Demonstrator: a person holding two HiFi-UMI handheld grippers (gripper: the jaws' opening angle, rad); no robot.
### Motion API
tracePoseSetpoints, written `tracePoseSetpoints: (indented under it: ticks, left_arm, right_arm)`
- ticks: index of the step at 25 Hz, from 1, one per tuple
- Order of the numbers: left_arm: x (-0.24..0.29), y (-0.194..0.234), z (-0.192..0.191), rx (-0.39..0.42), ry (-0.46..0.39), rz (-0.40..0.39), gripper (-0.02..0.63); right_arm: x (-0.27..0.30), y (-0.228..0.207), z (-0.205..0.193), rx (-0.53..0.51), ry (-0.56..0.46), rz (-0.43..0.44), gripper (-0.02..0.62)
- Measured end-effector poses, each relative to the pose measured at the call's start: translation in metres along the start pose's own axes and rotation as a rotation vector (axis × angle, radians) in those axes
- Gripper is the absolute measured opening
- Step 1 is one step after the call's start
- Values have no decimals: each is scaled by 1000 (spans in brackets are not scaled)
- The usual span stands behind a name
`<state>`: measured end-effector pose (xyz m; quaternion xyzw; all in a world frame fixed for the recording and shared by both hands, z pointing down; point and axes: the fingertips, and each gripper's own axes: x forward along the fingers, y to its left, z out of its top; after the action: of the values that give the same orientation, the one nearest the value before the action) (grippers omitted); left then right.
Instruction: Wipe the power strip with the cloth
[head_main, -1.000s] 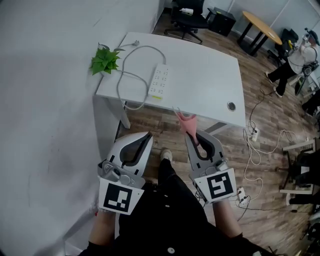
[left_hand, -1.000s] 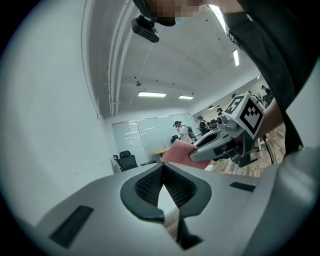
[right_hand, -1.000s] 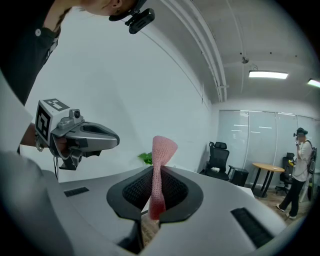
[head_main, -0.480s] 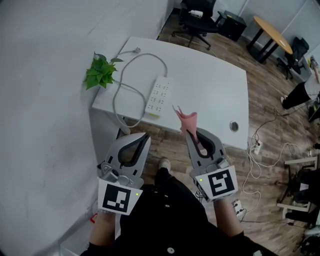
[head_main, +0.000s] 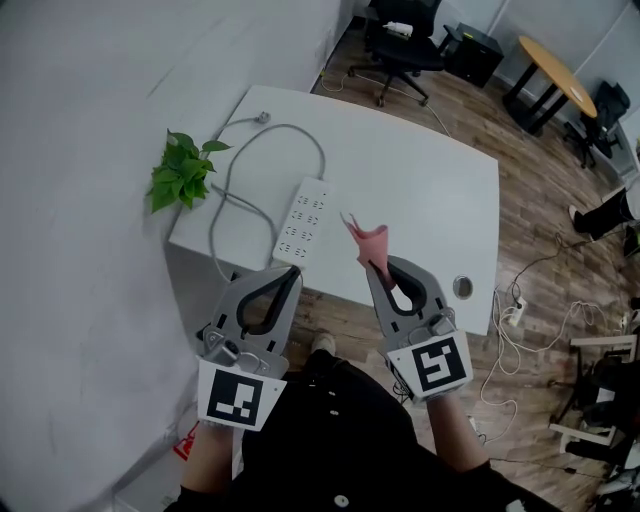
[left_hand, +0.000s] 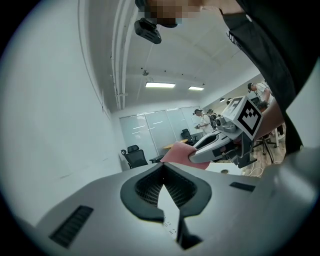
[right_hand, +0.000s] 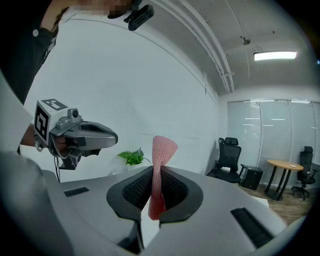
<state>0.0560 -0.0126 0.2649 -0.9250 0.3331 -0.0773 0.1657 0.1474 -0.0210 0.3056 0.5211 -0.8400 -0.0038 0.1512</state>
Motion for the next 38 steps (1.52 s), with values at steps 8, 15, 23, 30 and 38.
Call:
tracePoseSetpoints:
  ticks: [8,15,23,30,38]
  left_arm:
    - [28,5,-1,2,21,19,14]
    - [32,11,-3,3,29,23,14]
    - [37,30,-13,-6,37,22,14]
    - [42,44,-25,-20,61,16,14]
    - [44,54,-36,-31,88,28,14]
  right_arm:
    - [11,-27,-6,-3,12,18,48]
    - [17,-32,-7,-2,16,16,48]
    - [35,-36,-7,1,35,-3,48]
    - [51,-44,-9,9,56,-21,48]
    - [73,-59,-22,0,68,-33,48]
